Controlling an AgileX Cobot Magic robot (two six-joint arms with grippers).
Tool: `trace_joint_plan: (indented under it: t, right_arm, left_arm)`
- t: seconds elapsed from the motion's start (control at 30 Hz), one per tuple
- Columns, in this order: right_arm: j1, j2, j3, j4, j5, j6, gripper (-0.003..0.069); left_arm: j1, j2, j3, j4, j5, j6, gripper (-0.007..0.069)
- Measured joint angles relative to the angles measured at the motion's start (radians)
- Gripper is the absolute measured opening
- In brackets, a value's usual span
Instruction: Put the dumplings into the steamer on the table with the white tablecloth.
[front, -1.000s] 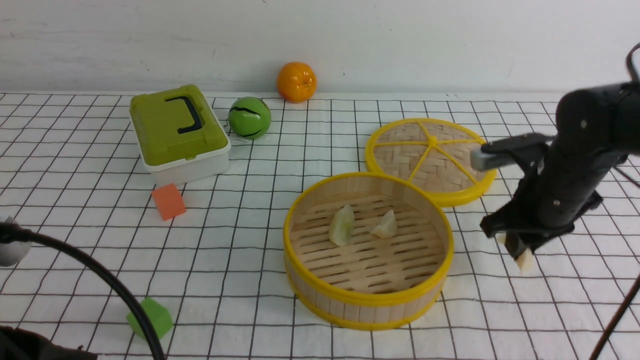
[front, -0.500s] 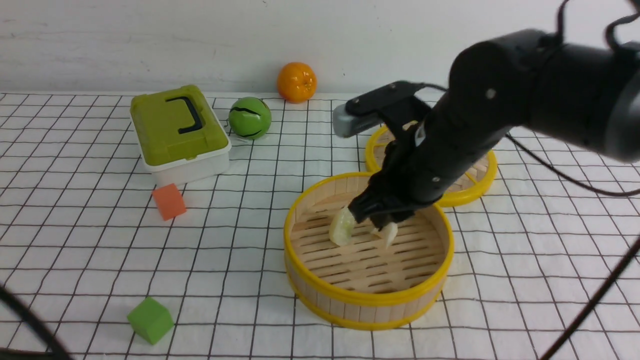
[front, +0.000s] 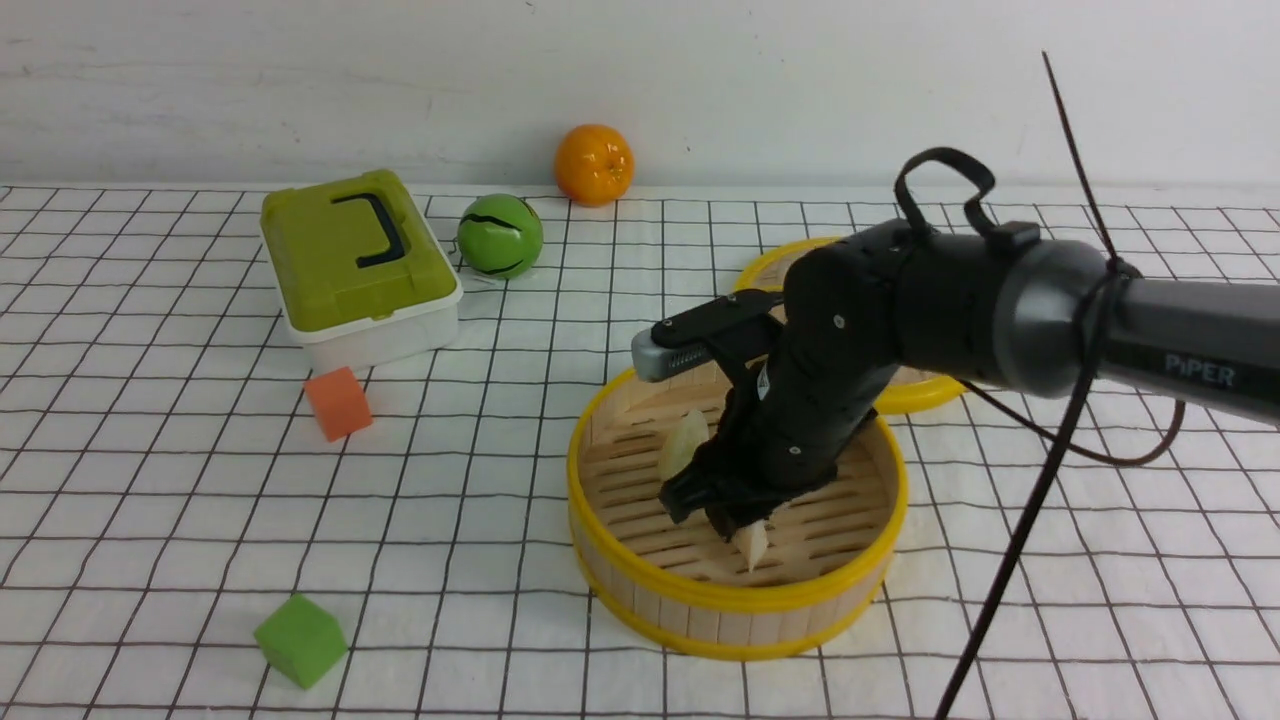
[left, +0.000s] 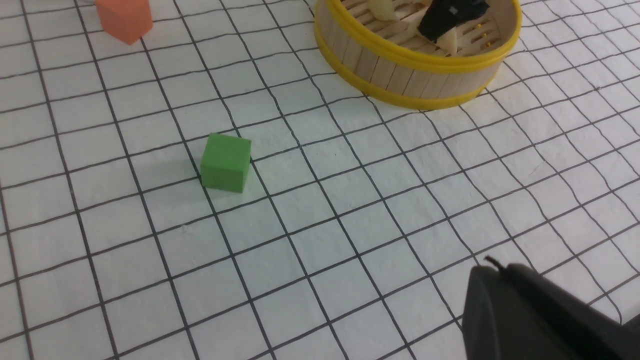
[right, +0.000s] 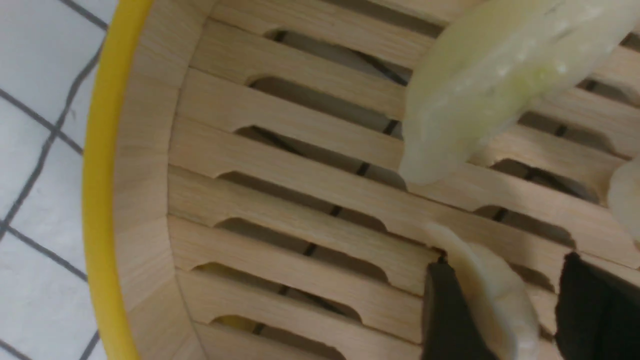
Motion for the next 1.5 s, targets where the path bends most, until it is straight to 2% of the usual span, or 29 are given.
trace_joint_plan:
  t: [0.13, 0.27, 0.33, 0.4, 0.43, 0.5, 0.53, 0.6, 0.7, 0.87, 1.0, 1.33, 1.5]
  right_arm:
    - [0.000, -0.035, -0.039, -0.018, 0.078, 0.014, 0.0391]
    - [0.002, -0.197, -0.041, -0.032, 0.147, 0.010, 0.0374]
    - [0.002, -0.292, -0.020, -0.034, 0.143, 0.003, 0.0333]
    - [0.002, -0.435, 0.041, -0.031, 0.119, -0.003, 0.0261]
    - [0.002, -0.462, 0.048, -0.030, 0.117, -0.003, 0.0254]
    - [0.002, -0.617, 0.157, -0.015, 0.070, -0.005, 0.0151]
    - [0.002, -0.630, 0.166, -0.015, 0.066, -0.005, 0.0143]
    - [0.002, -0.797, 0.289, -0.004, 0.002, -0.009, 0.0036]
    - [0.002, -0.925, 0.398, 0.003, -0.055, -0.012, -0.0018]
    - [0.002, -1.067, 0.517, -0.013, -0.106, -0.013, -0.0022]
    - [0.002, -1.138, 0.543, -0.015, -0.074, -0.013, -0.0022]
    - [0.002, -1.164, 0.545, -0.073, -0.032, -0.013, -0.0022]
    - [0.002, -1.164, 0.552, -0.052, -0.049, -0.017, -0.0024]
  left_arm:
    - [0.000, -0.045, 0.041, 0.003, 0.000, 0.000, -0.0012]
    - [0.000, -0.047, 0.051, 0.003, 0.001, 0.000, -0.0011]
    - [0.000, -0.047, 0.052, 0.003, 0.001, 0.000, -0.0011]
    - [0.000, -0.047, 0.052, 0.003, 0.002, 0.000, -0.0011]
    - [0.000, -0.047, 0.052, 0.003, 0.002, 0.000, -0.0011]
    - [0.000, -0.047, 0.052, 0.003, 0.002, 0.000, -0.0011]
    - [0.000, -0.047, 0.052, 0.003, 0.002, 0.000, -0.0011]
    - [0.000, -0.047, 0.052, 0.003, 0.002, 0.000, -0.0008]
    - [0.000, -0.047, 0.052, 0.003, 0.002, 0.000, -0.0005]
    - [0.000, -0.047, 0.052, 0.003, 0.002, 0.000, 0.0000]
    - [0.000, -0.047, 0.052, 0.003, 0.002, 0.000, 0.0003]
    - [0.000, -0.047, 0.052, 0.003, 0.002, 0.000, 0.0013]
    - [0.000, -0.047, 0.052, 0.003, 0.002, 0.000, 0.0017]
